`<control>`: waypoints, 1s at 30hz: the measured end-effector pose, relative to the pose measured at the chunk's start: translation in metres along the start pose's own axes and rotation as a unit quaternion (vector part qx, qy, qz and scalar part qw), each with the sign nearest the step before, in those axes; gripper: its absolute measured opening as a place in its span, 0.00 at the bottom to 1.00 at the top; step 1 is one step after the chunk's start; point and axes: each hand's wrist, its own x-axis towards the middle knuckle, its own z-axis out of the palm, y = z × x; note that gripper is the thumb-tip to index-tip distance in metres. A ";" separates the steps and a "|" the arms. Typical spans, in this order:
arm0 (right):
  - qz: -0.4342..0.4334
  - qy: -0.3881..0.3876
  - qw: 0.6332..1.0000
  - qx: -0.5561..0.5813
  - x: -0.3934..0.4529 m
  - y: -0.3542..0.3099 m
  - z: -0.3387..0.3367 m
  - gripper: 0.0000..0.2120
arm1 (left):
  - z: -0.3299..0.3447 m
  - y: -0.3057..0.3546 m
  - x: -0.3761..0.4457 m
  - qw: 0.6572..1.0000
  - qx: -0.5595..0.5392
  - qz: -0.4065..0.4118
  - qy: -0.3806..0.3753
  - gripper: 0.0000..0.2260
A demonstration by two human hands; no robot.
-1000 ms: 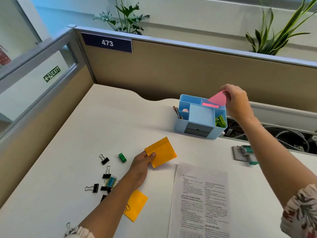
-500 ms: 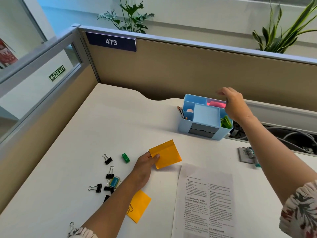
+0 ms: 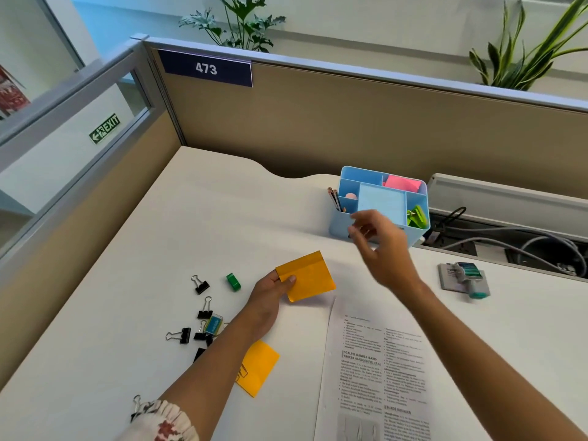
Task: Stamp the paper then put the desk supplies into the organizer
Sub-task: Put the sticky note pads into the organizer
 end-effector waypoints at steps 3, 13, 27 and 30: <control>0.041 -0.079 0.995 0.040 -0.027 -0.008 0.024 0.14 | 0.000 -0.001 -0.002 1.000 0.010 0.007 0.002 0.15; 0.036 -0.045 0.998 0.010 -0.027 -0.005 0.020 0.09 | 0.003 0.007 -0.018 0.998 0.045 0.039 0.007 0.11; 0.036 0.228 0.965 -0.123 0.074 0.062 -0.078 0.10 | 0.007 0.009 -0.023 0.996 0.076 0.050 0.003 0.11; 0.021 0.179 0.967 -0.179 0.080 0.075 -0.076 0.08 | 0.007 0.010 -0.024 0.995 0.083 0.051 0.000 0.11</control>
